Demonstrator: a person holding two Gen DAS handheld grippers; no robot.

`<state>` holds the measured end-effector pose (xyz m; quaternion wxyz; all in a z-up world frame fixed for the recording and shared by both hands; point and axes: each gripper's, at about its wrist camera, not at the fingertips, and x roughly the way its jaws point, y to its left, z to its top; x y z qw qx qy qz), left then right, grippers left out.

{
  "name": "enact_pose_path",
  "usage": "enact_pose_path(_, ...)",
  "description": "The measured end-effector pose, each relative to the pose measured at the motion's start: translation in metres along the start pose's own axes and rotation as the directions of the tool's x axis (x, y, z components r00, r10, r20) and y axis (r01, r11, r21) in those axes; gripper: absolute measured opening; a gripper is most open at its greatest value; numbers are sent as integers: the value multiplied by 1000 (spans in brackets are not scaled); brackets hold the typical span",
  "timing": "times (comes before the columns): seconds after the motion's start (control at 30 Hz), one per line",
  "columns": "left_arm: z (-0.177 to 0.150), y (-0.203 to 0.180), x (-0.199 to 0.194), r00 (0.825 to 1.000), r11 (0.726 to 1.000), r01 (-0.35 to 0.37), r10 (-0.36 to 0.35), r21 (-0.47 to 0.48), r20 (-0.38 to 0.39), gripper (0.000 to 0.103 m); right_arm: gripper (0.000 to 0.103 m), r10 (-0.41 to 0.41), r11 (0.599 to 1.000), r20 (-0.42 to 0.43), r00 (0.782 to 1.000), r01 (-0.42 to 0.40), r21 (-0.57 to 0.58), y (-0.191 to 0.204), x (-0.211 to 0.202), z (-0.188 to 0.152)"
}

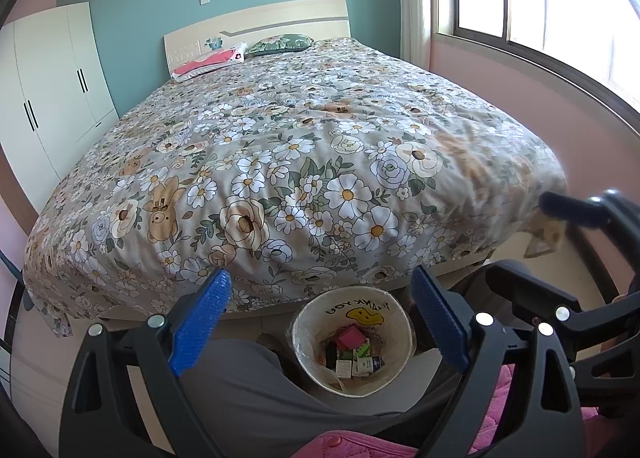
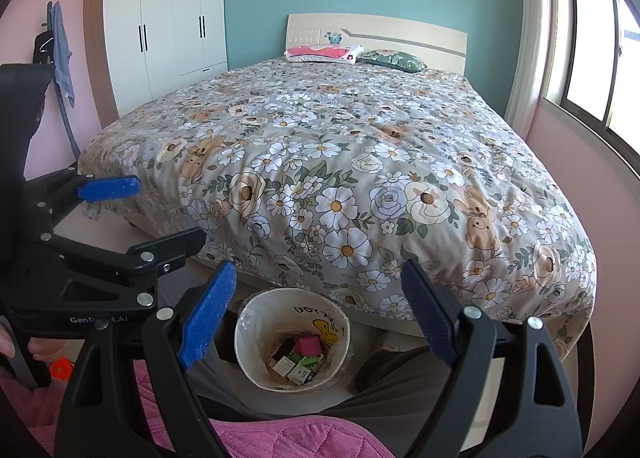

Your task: Collect trash

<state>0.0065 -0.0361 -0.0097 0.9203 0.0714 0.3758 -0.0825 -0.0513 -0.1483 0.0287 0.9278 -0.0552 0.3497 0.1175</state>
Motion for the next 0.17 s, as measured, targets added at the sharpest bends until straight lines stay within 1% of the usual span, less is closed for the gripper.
enact_pose_path(0.17,0,2,0,1000,1000,6,-6,-4,-6,93,84,6,1000,-1,1000,-6,5,-2,1,1)
